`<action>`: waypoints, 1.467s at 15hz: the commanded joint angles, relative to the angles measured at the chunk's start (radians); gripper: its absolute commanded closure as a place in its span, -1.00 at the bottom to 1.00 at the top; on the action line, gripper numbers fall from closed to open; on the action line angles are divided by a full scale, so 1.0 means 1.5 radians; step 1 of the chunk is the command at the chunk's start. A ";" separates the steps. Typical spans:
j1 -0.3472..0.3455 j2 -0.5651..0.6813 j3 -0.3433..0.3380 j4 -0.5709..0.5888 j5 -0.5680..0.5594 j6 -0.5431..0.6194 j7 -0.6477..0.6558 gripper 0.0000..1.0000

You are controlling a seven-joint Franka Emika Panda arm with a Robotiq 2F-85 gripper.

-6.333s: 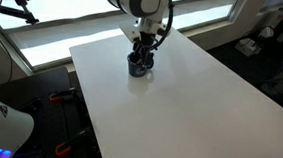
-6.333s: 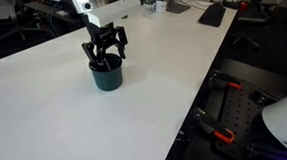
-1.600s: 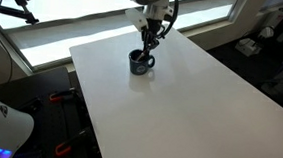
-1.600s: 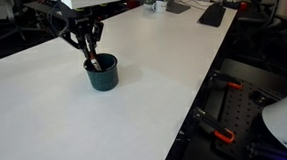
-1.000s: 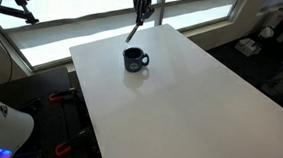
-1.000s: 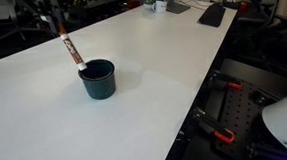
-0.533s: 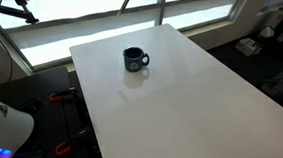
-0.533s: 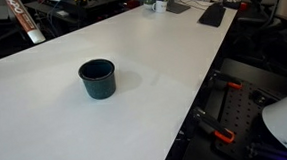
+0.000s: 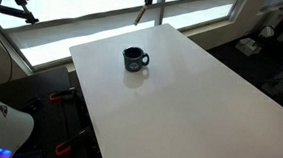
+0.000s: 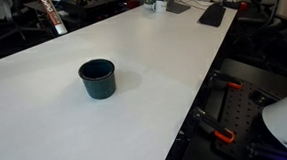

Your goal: Take the marker out of the mug and place it on the table to the right of the mug

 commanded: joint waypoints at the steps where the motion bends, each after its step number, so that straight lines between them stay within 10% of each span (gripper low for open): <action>1: -0.012 0.044 -0.031 0.021 -0.030 0.020 0.055 0.90; 22: -0.027 0.237 -0.131 -0.029 -0.137 0.054 0.138 0.90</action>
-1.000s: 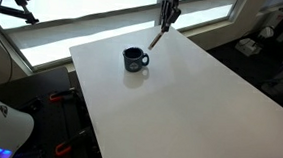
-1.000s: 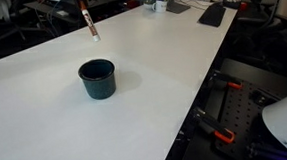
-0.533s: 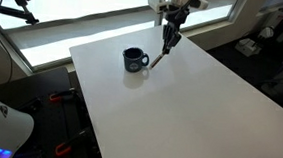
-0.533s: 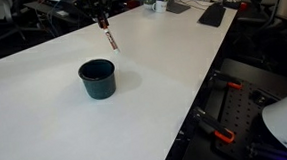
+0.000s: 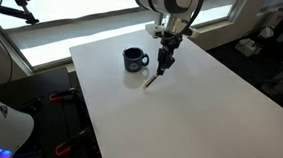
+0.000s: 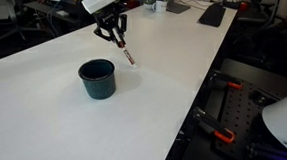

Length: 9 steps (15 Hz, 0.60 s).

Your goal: Take the marker out of the mug and place it on the table to the right of the mug

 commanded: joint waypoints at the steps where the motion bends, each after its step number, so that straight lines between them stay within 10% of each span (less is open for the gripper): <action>1: 0.002 0.009 -0.008 -0.009 -0.006 0.022 -0.001 0.90; 3: 0.004 0.013 -0.011 -0.011 -0.009 0.029 0.003 0.90; 4: 0.005 0.014 -0.013 -0.010 -0.009 0.030 0.005 0.11; 9: 0.006 0.018 -0.017 -0.012 -0.010 0.047 0.005 -0.49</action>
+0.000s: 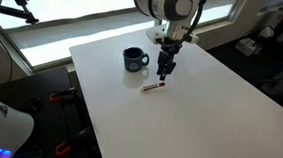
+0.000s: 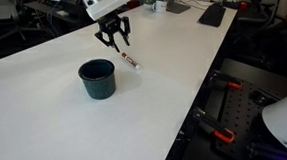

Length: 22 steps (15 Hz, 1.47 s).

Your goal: Take the marker out of the mug and place it on the table to the right of the mug

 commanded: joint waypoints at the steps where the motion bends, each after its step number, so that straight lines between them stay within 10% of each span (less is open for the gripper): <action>1: 0.007 -0.004 -0.008 -0.012 -0.009 0.024 0.005 -0.66; 4: 0.007 -0.005 -0.007 -0.014 -0.010 0.033 0.000 -0.99; 18: -0.004 -0.022 0.021 -0.028 0.024 0.236 -0.085 -1.00; 22: 0.020 -0.142 0.058 -0.043 0.060 0.154 -0.077 -1.00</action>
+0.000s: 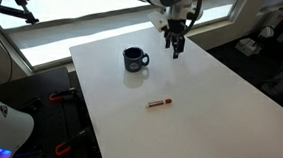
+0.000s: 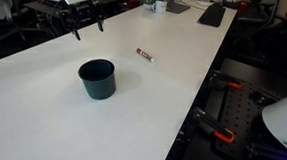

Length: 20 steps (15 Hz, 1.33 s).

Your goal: Take the marker out of the mug and place it on the table to the right of the mug

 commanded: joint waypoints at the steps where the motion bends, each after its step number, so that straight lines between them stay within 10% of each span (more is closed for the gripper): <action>1: 0.014 -0.112 0.030 -0.037 0.036 -0.055 -0.013 -1.00; 20: 0.015 -0.072 0.026 -0.002 0.025 -0.051 -0.001 -1.00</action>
